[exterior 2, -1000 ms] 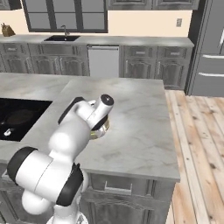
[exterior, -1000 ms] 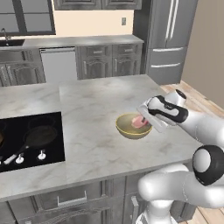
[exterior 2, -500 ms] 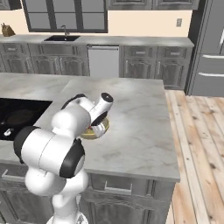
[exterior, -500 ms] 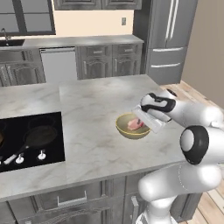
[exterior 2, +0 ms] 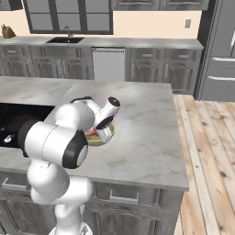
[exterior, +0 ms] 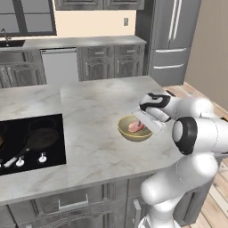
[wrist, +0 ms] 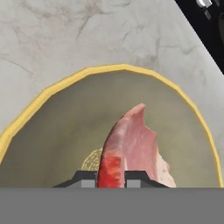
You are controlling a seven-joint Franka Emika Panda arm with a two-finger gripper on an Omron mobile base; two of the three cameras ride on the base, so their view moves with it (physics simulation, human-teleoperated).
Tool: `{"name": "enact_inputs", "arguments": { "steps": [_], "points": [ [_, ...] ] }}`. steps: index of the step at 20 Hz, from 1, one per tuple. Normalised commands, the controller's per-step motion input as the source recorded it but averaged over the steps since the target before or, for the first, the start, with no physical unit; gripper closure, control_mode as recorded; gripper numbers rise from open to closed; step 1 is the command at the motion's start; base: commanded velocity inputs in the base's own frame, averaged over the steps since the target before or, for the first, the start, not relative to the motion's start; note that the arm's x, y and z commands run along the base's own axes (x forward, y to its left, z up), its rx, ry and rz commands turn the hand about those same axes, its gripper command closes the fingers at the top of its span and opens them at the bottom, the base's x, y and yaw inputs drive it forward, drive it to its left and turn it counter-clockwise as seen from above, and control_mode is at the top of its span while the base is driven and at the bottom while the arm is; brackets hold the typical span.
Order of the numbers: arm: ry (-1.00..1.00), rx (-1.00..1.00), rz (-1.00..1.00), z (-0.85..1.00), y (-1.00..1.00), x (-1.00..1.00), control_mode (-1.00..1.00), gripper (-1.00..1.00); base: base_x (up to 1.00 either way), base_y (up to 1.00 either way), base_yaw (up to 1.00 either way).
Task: Place one of the steaks on the plate and the other in the bowl. Then place the bowl in the fridge.
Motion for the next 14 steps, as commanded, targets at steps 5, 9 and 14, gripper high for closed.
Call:
{"name": "enact_inputs", "arguments": {
  "steps": [5, 9, 14],
  "points": [
    [0.03, 0.00, 0.00, -0.25, 0.00, 0.29, -1.00, 1.00, 0.00, 0.00, 0.00],
    [0.02, 0.00, 0.00, -0.20, 0.00, 0.29, -1.00, 1.00, 0.00, 0.00, 0.00],
    [0.01, 0.00, 0.00, -0.18, 0.00, 0.25, -1.00, -1.00, 0.00, 0.00, 0.00]
  ]
}}
